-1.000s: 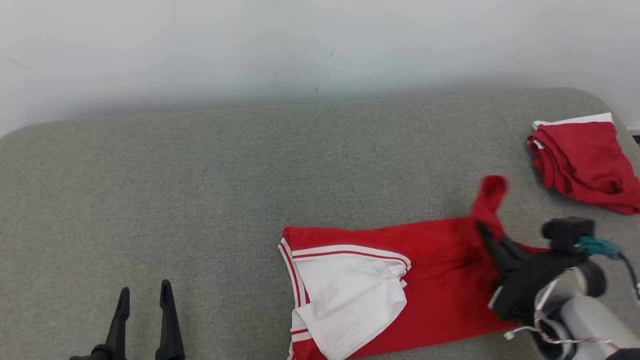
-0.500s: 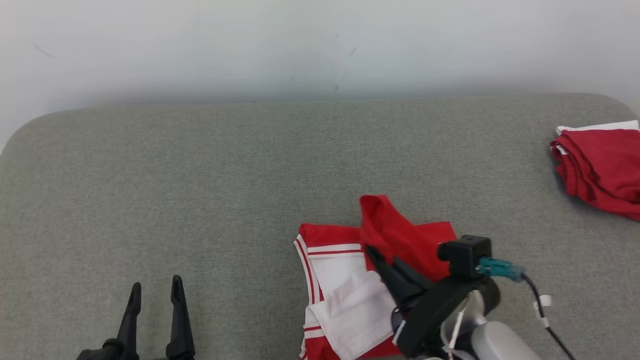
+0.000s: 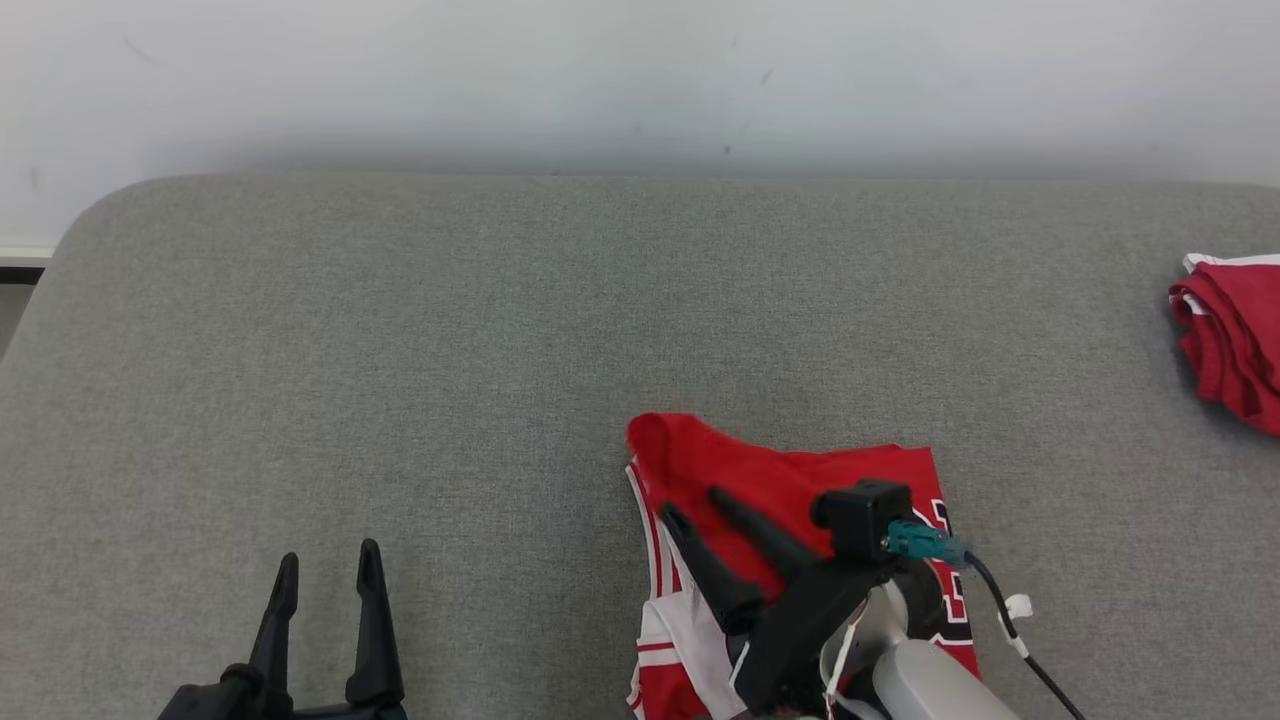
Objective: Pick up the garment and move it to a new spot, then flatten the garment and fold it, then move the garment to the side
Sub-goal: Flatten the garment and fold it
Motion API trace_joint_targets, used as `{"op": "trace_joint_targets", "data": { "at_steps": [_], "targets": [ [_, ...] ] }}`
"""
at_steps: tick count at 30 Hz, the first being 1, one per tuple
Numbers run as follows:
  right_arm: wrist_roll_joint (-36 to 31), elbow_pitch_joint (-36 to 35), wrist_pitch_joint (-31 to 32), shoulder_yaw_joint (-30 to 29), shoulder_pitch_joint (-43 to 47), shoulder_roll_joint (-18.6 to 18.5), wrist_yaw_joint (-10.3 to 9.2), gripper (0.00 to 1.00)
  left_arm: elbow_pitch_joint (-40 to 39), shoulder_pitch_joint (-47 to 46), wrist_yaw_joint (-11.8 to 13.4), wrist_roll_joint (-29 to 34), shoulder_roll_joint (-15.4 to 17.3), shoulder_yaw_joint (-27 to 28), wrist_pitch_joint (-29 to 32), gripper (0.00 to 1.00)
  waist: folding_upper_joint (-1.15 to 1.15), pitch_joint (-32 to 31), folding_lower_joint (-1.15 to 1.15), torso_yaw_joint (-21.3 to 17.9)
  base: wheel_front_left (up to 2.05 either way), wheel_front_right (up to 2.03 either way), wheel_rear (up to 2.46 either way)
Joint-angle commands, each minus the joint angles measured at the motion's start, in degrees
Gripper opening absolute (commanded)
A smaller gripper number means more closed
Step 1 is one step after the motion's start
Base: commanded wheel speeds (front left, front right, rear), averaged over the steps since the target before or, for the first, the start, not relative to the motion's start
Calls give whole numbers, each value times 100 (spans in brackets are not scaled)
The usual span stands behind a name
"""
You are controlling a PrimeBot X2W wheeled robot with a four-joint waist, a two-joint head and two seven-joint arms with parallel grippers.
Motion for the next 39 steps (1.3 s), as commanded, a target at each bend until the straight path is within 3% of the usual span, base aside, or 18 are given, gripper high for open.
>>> {"op": "trace_joint_targets", "data": {
  "at_steps": [1, 7, 18, 39],
  "targets": [
    [-64, 2, -71, -27, -68, 4, -16, 100, 8, -70, 0, -40, -1, 20, -18, 100, 0, -4, -1, -15, 0, 0, 0],
    [-71, 51, -575, -255, -275, -219, -16, 100, 51, -30, -30, -14, 0, 79, -18, 100, 0, -70, -1, -187, 0, 0, 0],
    [-384, -171, -1441, -1307, 4, -885, -16, 100, -11, 52, -130, 94, -1, 272, -18, 100, 0, -168, -1, -503, 0, 0, 0],
    [-1147, -1015, -1830, -2209, 1611, -778, -16, 100, -256, 483, -153, 549, -1, 443, -18, 100, 0, -563, -1, -780, 0, 0, 0]
  ]
}}
